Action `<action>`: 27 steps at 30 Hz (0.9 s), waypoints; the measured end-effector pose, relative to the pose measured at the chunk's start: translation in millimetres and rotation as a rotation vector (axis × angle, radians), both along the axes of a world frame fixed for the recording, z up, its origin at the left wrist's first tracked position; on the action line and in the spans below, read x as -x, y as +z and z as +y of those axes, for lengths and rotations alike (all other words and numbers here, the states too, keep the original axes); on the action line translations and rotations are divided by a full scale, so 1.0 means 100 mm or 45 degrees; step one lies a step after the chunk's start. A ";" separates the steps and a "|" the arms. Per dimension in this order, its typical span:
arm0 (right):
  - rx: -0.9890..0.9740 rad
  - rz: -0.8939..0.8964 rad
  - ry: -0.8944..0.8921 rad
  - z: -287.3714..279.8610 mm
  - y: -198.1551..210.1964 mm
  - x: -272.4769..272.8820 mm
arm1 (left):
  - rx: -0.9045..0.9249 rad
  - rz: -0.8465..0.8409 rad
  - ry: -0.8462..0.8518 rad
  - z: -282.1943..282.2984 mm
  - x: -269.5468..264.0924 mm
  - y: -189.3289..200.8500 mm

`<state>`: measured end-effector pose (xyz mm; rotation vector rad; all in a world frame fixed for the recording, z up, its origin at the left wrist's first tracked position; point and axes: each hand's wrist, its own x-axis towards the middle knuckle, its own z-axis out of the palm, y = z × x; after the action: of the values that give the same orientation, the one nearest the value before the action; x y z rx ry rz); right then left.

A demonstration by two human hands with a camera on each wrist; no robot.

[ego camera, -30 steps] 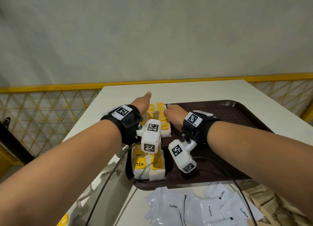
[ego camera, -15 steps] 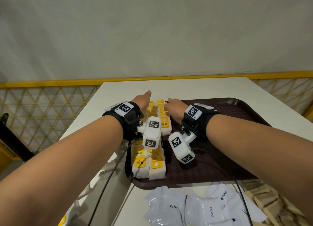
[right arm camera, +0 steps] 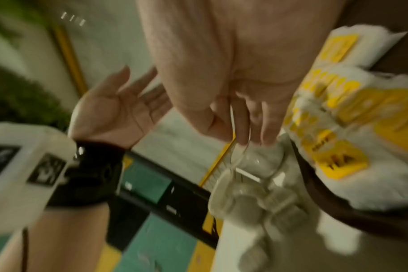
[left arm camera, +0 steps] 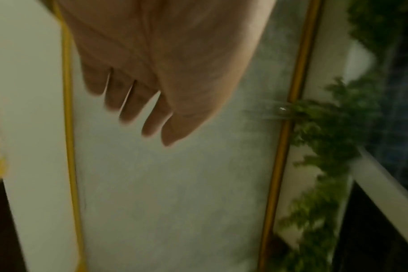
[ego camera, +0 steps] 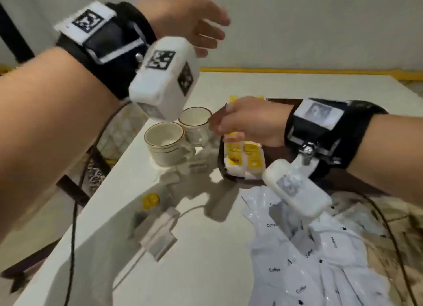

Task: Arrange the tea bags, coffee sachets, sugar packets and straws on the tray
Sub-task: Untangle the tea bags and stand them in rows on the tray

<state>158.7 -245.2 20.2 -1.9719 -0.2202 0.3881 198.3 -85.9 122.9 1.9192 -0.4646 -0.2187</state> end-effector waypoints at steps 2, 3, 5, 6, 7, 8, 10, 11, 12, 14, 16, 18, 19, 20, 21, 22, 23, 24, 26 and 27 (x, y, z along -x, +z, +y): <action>0.462 -0.185 0.250 0.23 -0.09 0.19 | -0.272 -0.021 -0.069 0.14 0.24 -0.04; 0.689 -0.287 0.347 0.30 -0.16 0.24 | -0.524 -0.100 -0.157 0.28 0.32 -0.15; 0.990 -0.395 0.429 0.42 -0.25 0.28 | -1.111 -0.119 -0.381 0.49 0.56 -0.41; 1.072 -0.407 0.438 0.47 -0.28 0.29 | -1.332 -0.081 -0.454 0.58 0.64 -0.54; 1.122 -0.407 0.436 0.51 -0.31 0.30 | -1.460 -0.023 -0.509 0.68 0.71 -0.67; 1.157 -0.402 0.437 0.54 -0.32 0.31 | -1.535 0.068 -0.547 0.75 0.77 -0.77; 1.174 -0.417 0.461 0.58 -0.35 0.33 | -1.555 0.199 -0.601 0.86 0.83 -0.94; 1.176 -0.432 0.479 0.60 -0.36 0.34 | -1.552 0.232 -0.616 0.90 0.84 -1.01; 1.179 -0.455 0.495 0.62 -0.38 0.36 | -1.549 0.258 -0.613 0.92 0.85 -1.06; 1.195 -0.511 0.510 0.64 -0.42 0.40 | -1.535 0.274 -0.600 0.93 0.87 -1.14; 1.220 -0.566 0.499 0.65 -0.46 0.43 | -1.543 0.224 -0.590 0.91 0.91 -1.23; 1.240 -0.593 0.499 0.65 -0.46 0.45 | -1.562 0.114 -0.561 0.88 0.95 -1.30; 1.221 -0.608 0.506 0.66 -0.46 0.45 | -1.558 0.059 -0.545 0.88 0.95 -1.33; 1.165 -0.625 0.511 0.67 -0.44 0.46 | -1.538 0.024 -0.535 0.88 0.96 -1.36; 1.084 -0.636 0.512 0.68 -0.41 0.47 | -1.508 0.005 -0.531 0.88 0.96 -1.38; 0.994 -0.645 0.516 0.71 -0.38 0.47 | -1.476 -0.006 -0.526 0.88 0.95 -1.40; 0.921 -0.651 0.533 0.75 -0.34 0.48 | -1.445 -0.012 -0.517 0.89 0.95 -1.41; 0.876 -0.652 0.565 0.79 -0.32 0.48 | -1.415 -0.010 -0.504 0.90 0.94 -1.40; 0.875 -0.614 0.626 0.87 -0.33 0.50 | -1.354 -0.003 -0.471 0.94 0.90 -1.34; 0.905 -0.569 0.645 0.90 -0.36 0.50 | -1.326 0.004 -0.452 0.97 0.89 -1.28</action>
<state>108.4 -155.3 -15.4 -2.6858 -0.9917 0.3693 109.8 11.3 -5.4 2.8236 -0.7828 -0.8187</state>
